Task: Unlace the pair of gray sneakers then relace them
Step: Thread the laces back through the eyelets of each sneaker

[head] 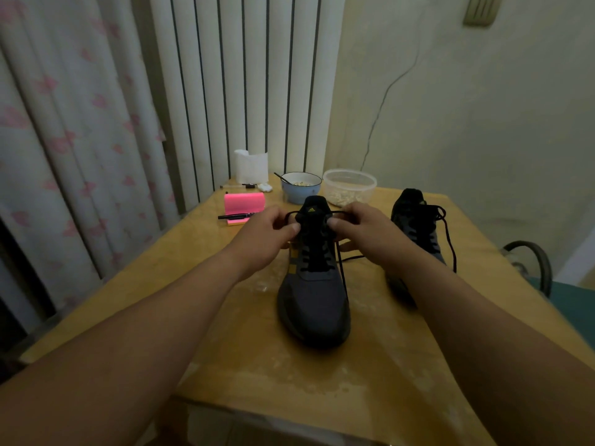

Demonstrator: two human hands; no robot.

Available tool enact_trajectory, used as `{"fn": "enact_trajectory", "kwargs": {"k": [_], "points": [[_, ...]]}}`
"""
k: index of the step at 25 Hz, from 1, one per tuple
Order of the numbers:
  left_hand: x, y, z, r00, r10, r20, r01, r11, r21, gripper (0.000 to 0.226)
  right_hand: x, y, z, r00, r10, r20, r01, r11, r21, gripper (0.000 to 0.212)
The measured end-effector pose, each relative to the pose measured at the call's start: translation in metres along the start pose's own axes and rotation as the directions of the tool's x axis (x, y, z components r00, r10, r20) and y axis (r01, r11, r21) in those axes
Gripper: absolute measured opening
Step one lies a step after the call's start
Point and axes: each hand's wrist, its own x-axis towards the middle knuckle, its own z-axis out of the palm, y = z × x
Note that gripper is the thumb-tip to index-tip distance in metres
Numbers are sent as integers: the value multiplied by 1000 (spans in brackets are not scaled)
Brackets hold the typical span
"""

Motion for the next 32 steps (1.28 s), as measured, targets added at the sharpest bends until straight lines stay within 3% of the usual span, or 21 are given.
{"fn": "enact_trajectory", "kwargs": {"k": [4,7,11,15,18,20,22,24,26,29,32], "points": [[-4,-6,0,999,-14,-30,12,996,-87,13,2,6,0,1000,-4,-9,4,998,-61,12],[-4,-2,-1,999,16,-30,-17,1000,-21,12,-2,1,1,998,-33,-44,29,995,-92,17],[-2,4,-6,1000,-29,-5,28,996,-82,16,-3,-3,-2,997,66,-43,-56,980,189,34],[-7,0,-7,980,-197,0,183,910,-372,17,-8,3,-2,967,253,12,-218,808,548,35],[-9,-7,-8,974,-227,-16,203,898,-390,26,-8,11,-3,956,292,0,-224,732,643,26],[-6,-12,-7,981,-192,-26,182,959,-217,27,-5,13,-5,966,257,-21,-213,842,495,24],[-6,-14,-2,992,-124,21,125,991,-47,12,-2,14,-4,985,174,14,-173,964,201,19],[-5,-17,0,995,-103,7,103,995,-14,9,0,15,-3,992,129,5,-129,992,9,13],[-3,-22,-4,984,-142,-107,144,990,8,12,4,21,-5,985,117,-130,-132,985,-113,14],[-2,-28,-15,890,-293,-349,297,954,-43,15,12,30,-15,893,188,-409,-238,968,-75,10],[-8,-18,-7,889,-245,-388,222,970,-103,18,6,22,-17,853,202,-482,-187,979,80,14]]}}
